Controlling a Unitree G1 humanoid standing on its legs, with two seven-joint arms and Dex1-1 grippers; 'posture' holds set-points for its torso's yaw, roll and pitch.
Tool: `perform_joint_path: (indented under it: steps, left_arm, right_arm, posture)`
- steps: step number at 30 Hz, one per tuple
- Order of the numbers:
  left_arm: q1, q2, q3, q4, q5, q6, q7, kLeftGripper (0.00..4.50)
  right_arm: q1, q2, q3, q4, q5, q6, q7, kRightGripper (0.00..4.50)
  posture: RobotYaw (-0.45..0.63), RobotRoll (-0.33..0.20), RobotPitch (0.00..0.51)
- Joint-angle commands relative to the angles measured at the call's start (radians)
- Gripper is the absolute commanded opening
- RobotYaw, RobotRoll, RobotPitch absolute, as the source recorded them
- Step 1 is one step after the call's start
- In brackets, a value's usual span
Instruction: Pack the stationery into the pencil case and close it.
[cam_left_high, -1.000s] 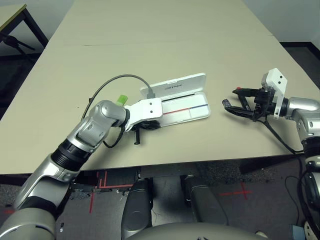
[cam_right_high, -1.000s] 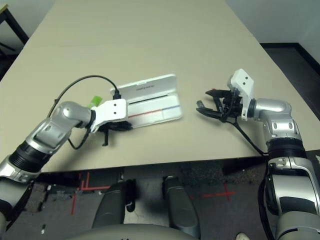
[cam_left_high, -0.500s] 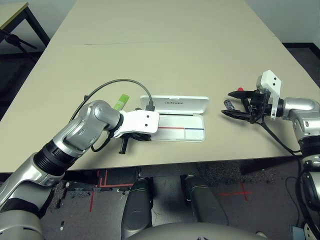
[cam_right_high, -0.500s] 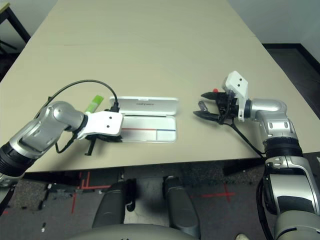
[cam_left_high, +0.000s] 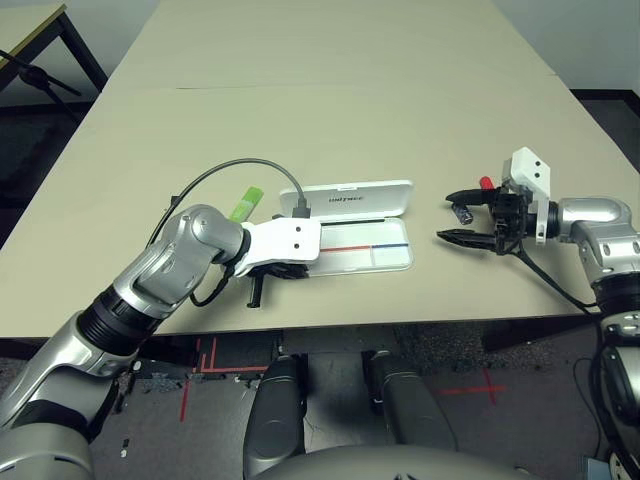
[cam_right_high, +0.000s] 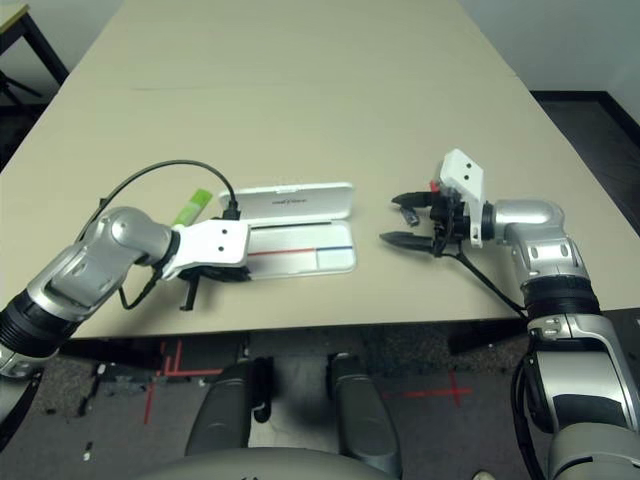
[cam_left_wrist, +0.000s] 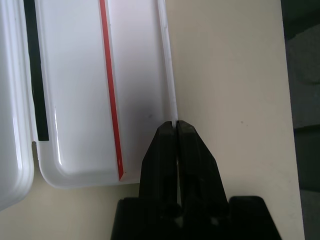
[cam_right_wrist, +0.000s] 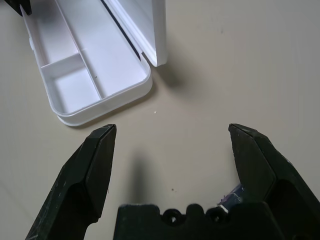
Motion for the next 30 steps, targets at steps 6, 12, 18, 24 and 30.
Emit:
perform_joint_path:
  steps: [6, 12, 18, 24, 30]
  left_arm:
    - [0.004, 0.0, 0.003, -0.018, 0.02, 0.039, 0.028, 0.78]
    - [-0.001, 0.01, 0.017, -0.043, 0.005, 0.055, 0.031, 3.09]
    - [0.018, 0.036, 0.069, -0.081, -0.039, 0.023, 0.015, 4.47]
    - [0.08, 0.081, 0.182, -0.118, -0.12, 0.005, 0.005, 4.47]
    - [0.134, 0.092, 0.337, -0.161, -0.247, 0.007, 0.006, 4.47]
  right_arm:
    - [0.005, 0.002, 0.009, 0.015, -0.008, -0.017, 0.007, 4.5]
    - [0.005, 0.012, 0.012, 0.029, -0.014, -0.032, 0.004, 4.5]
    - [-0.01, 0.022, 0.01, 0.045, -0.013, -0.043, 0.011, 4.5]
    - [-0.017, 0.016, 0.005, 0.041, -0.005, -0.041, 0.03, 4.5]
    - [-0.018, 0.001, -0.011, 0.027, 0.008, -0.02, 0.041, 4.5]
  posture:
    - [0.01, 0.0, 0.174]
    - [0.01, 0.0, 0.161]
    - [0.02, 0.0, 0.155]
    - [0.02, 0.0, 0.141]
    - [0.03, 0.0, 0.141]
